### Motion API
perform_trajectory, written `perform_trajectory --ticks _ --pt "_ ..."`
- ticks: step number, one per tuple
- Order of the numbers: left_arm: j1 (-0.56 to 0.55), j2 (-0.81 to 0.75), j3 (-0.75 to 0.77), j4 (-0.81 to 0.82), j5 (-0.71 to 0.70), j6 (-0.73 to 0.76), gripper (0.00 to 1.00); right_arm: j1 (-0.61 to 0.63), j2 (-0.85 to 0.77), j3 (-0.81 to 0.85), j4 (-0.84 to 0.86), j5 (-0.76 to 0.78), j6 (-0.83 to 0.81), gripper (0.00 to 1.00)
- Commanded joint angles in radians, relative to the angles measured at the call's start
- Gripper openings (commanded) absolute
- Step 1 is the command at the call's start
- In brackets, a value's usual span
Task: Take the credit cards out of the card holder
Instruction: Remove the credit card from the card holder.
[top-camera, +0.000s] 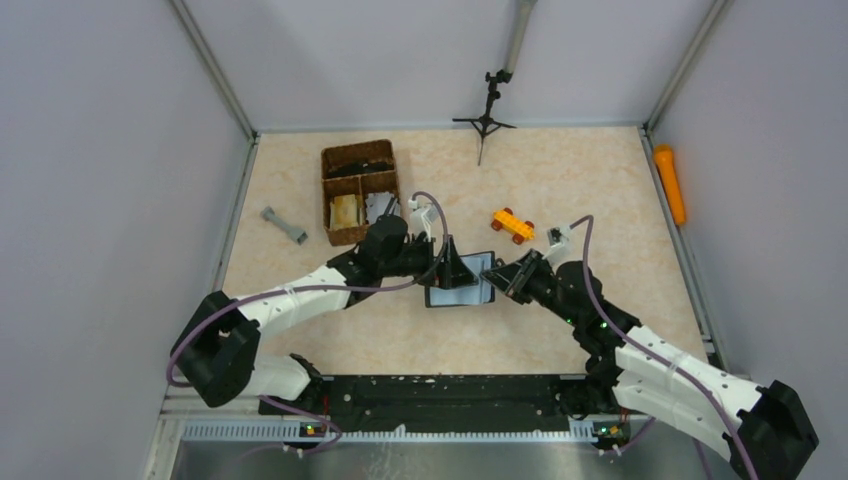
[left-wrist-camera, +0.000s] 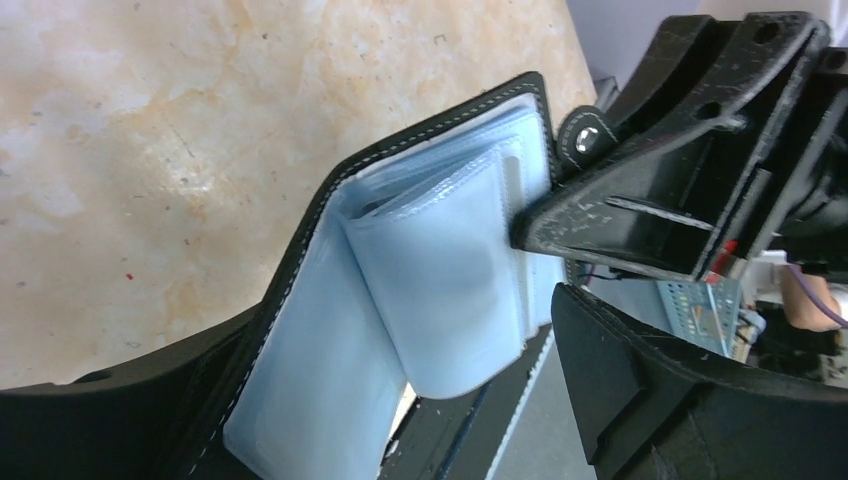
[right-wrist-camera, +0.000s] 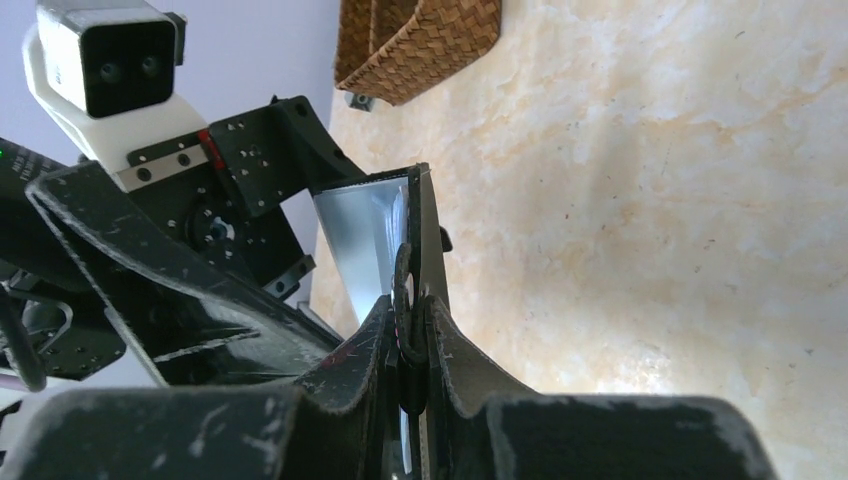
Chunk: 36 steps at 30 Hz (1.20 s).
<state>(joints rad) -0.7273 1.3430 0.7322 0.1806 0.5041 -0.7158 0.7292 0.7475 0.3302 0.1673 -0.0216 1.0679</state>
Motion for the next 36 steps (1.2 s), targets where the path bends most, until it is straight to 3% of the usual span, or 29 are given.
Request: perform_trajectory --ticks 1,13,17,23,25,28,36 --pt "-0.021 -0.010 0.056 -0.073 -0.096 0.061 0.99 0.001 -0.016 0.033 0.098 0.017 0.065 0.00" --pt "-0.047 0.039 0.109 -0.163 -0.166 0.082 0.97 0.001 -0.020 0.025 0.127 0.009 0.080 0.00" --pt "-0.047 0.073 0.138 -0.251 -0.219 0.086 0.80 0.001 -0.034 0.024 0.119 0.017 0.076 0.00" --pt "-0.046 0.083 0.147 -0.315 -0.289 0.096 0.44 0.001 -0.073 0.017 0.101 0.046 0.058 0.00" --pt "-0.044 0.077 0.142 -0.314 -0.293 0.096 0.40 0.001 -0.077 0.013 0.090 0.057 0.054 0.00" --pt "-0.038 0.063 0.140 -0.330 -0.306 0.097 0.43 0.001 -0.074 0.008 0.047 0.085 0.036 0.00" --pt "-0.026 -0.020 0.130 -0.459 -0.427 0.122 0.78 0.001 -0.014 -0.003 -0.050 0.160 0.015 0.00"
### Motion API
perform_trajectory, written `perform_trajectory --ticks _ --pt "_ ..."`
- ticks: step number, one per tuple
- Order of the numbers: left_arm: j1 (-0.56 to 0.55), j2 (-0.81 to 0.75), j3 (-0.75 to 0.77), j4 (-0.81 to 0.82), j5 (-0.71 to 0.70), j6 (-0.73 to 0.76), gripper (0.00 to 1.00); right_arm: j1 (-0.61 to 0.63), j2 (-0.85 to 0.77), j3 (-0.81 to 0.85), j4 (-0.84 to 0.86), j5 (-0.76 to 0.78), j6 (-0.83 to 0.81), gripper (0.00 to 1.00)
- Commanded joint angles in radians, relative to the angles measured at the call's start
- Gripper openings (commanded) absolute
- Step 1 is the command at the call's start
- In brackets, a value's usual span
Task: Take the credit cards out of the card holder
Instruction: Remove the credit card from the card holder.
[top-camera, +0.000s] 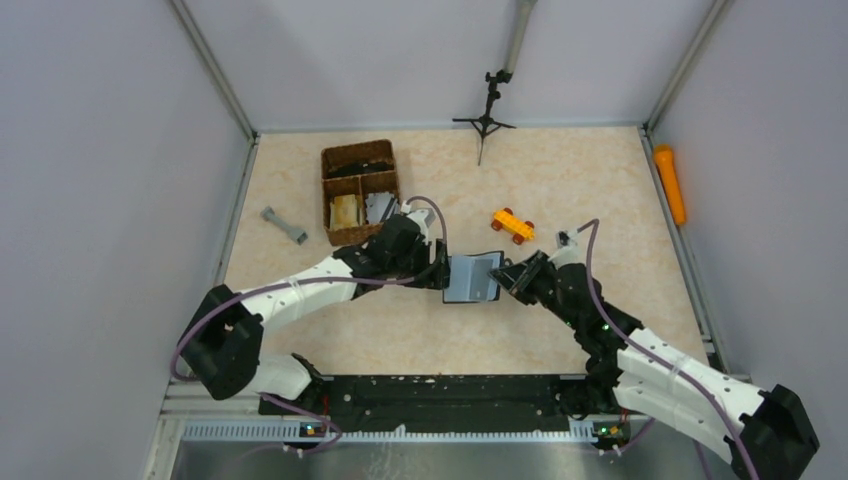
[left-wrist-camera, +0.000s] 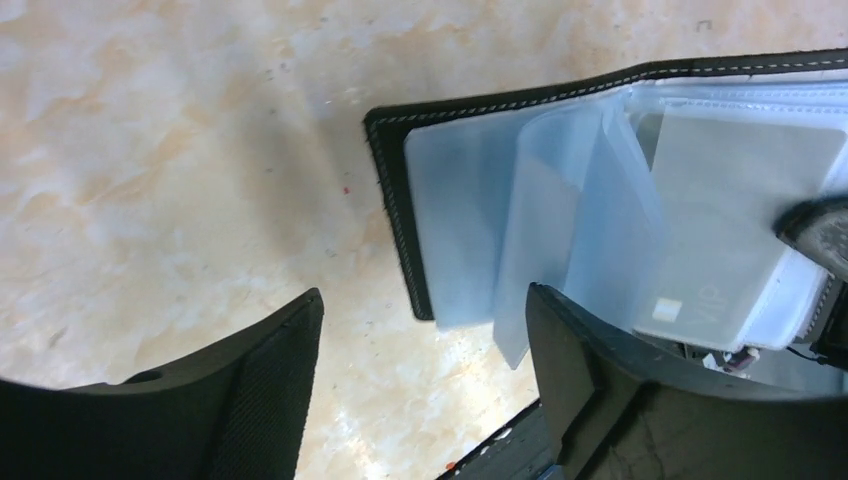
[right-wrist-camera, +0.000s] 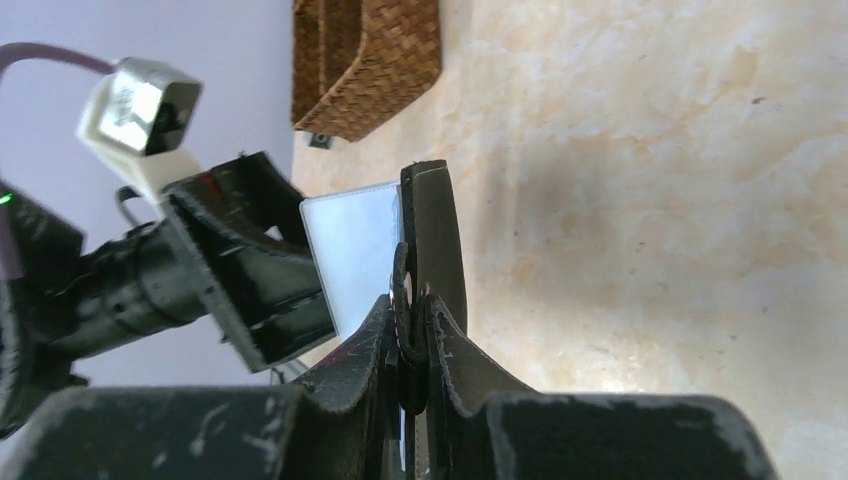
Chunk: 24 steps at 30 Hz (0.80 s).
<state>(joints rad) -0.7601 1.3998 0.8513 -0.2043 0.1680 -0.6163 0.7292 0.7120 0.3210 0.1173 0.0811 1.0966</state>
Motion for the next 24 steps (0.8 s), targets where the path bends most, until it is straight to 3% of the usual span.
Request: perform_trajectory --ticks 1,10,14,18,24 --pt "0.008 -0.092 0.004 -0.081 -0.102 0.023 0.80 0.001 0.030 0.000 0.001 0.061 -0.009 0.00" --pt "0.057 -0.173 -0.051 -0.087 -0.095 0.021 0.86 -0.004 0.040 -0.087 0.030 0.095 0.033 0.00" --pt "0.059 -0.153 -0.067 -0.037 0.012 0.059 0.90 -0.010 0.047 -0.134 0.033 0.096 0.062 0.00" --pt "0.057 -0.087 -0.041 -0.010 0.123 0.065 0.76 -0.010 0.048 -0.162 0.037 0.089 0.050 0.00" --pt "0.032 -0.031 -0.043 0.122 0.249 0.039 0.49 -0.010 0.026 -0.189 0.024 0.083 0.016 0.23"
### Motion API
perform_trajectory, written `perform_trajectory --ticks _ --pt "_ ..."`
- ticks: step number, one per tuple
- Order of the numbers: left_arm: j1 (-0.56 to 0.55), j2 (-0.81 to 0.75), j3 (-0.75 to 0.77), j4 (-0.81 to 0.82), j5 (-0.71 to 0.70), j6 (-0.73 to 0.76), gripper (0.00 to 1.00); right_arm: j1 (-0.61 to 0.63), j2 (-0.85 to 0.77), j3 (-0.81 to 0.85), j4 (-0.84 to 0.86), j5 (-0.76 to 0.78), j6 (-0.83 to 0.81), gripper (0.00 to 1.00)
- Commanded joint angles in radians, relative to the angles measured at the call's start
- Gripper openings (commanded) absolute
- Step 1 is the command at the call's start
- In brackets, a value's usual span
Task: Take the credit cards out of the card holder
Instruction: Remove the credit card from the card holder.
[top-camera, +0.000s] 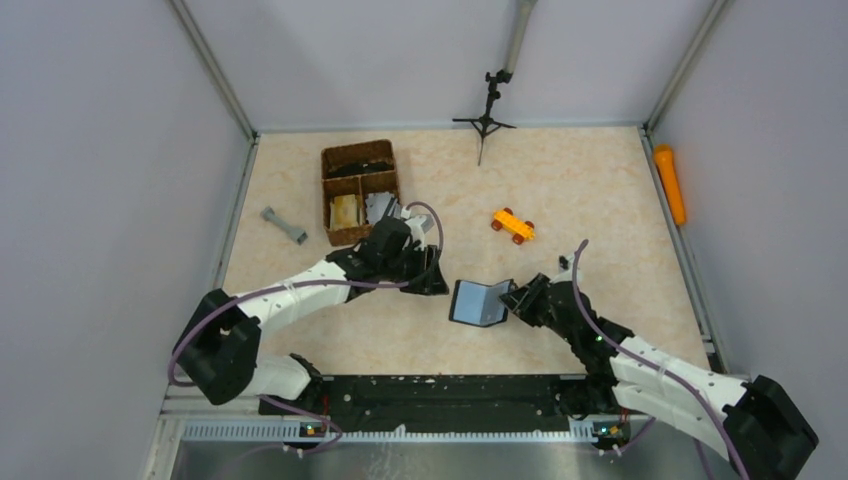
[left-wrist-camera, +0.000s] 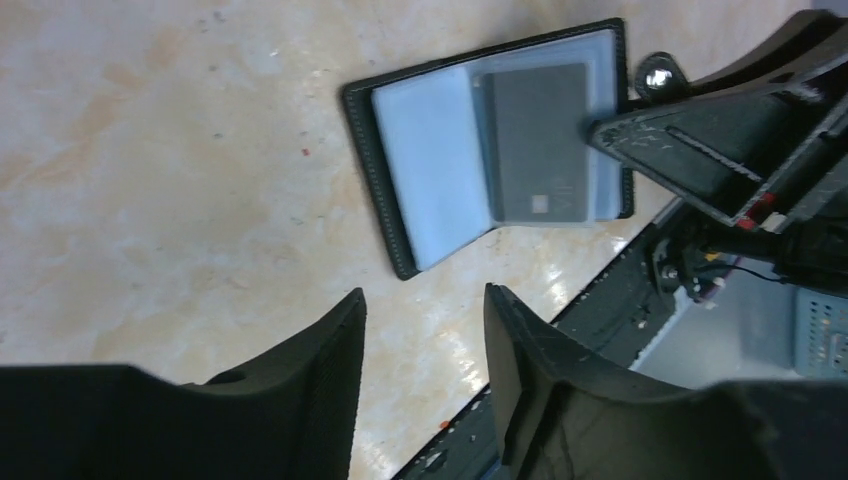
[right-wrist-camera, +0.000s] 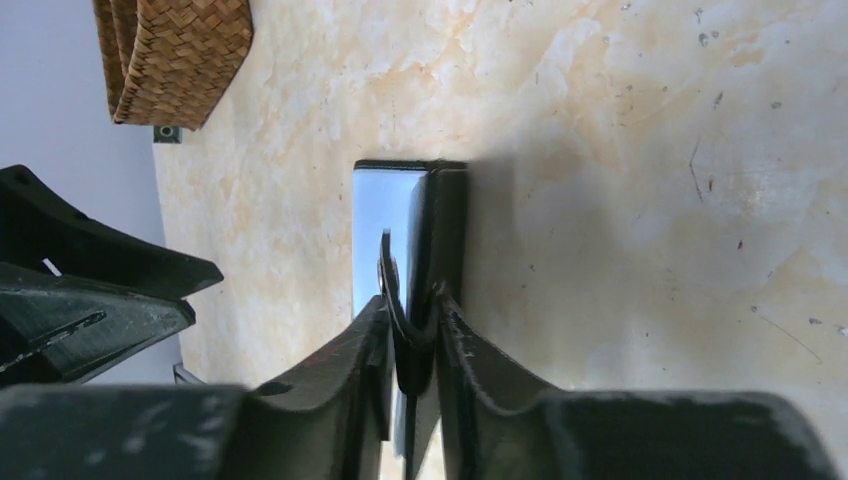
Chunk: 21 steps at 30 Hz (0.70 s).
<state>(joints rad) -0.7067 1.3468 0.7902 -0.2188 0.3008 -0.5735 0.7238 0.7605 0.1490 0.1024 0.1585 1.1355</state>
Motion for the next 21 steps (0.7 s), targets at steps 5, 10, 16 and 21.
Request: perform_trajectory --ticks 5,10,16,21 --pt "-0.051 0.100 0.039 0.205 0.180 -0.029 0.36 -0.004 -0.033 -0.031 0.056 -0.035 -0.054 0.43" --pt "-0.057 0.161 0.060 0.201 0.178 -0.026 0.36 -0.005 -0.032 -0.032 0.031 -0.066 -0.073 0.46" --pt "-0.058 0.208 0.073 0.177 0.172 -0.022 0.36 -0.006 -0.023 -0.045 0.051 -0.099 -0.085 0.36" --pt "-0.058 0.283 0.106 0.125 0.174 -0.010 0.36 -0.007 0.066 -0.022 0.048 -0.105 -0.129 0.34"
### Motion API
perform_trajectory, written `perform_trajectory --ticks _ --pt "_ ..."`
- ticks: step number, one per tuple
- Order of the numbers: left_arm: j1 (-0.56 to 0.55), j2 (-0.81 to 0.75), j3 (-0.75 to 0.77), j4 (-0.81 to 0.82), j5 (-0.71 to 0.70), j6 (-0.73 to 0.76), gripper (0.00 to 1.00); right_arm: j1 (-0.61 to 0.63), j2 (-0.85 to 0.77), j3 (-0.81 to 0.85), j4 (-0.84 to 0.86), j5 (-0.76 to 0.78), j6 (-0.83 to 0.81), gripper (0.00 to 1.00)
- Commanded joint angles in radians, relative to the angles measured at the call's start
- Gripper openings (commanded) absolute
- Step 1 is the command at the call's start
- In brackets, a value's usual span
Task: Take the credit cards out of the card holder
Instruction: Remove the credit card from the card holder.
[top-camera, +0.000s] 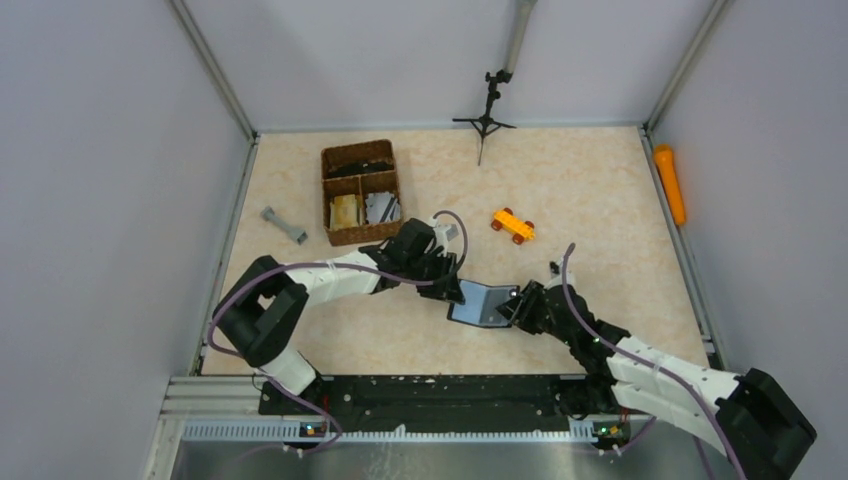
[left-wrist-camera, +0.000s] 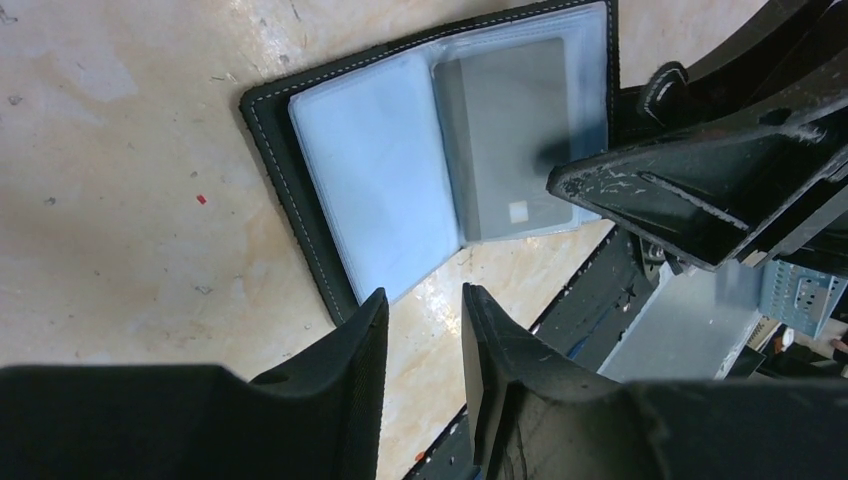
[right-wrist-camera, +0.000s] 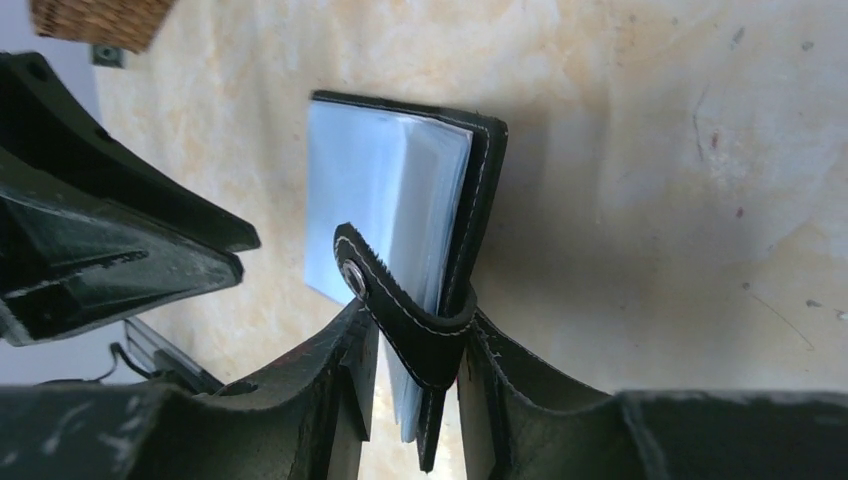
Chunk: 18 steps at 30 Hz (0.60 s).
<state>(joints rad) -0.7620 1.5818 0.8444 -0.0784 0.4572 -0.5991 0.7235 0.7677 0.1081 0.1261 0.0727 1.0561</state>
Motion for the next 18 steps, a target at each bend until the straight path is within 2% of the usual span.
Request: perform_trajectory --ticks 1,3,9,14,18 --pt "-0.002 0.057 0.053 -0.017 0.020 0.015 0.36 -0.007 0.083 0.027 0.021 -0.024 -0.058 0.34" --pt "-0.002 0.069 0.054 -0.017 0.024 0.016 0.36 -0.010 0.129 0.043 0.019 -0.035 -0.067 0.32" --pt "-0.002 0.090 0.069 -0.065 -0.004 0.033 0.36 -0.029 0.170 0.066 0.030 -0.067 -0.071 0.12" --pt "-0.001 0.026 0.057 -0.105 -0.089 0.044 0.37 -0.043 0.080 0.060 0.015 -0.062 -0.116 0.00" --pt "0.015 -0.082 0.011 -0.072 -0.121 0.039 0.41 -0.053 -0.059 0.020 0.057 -0.102 -0.120 0.00"
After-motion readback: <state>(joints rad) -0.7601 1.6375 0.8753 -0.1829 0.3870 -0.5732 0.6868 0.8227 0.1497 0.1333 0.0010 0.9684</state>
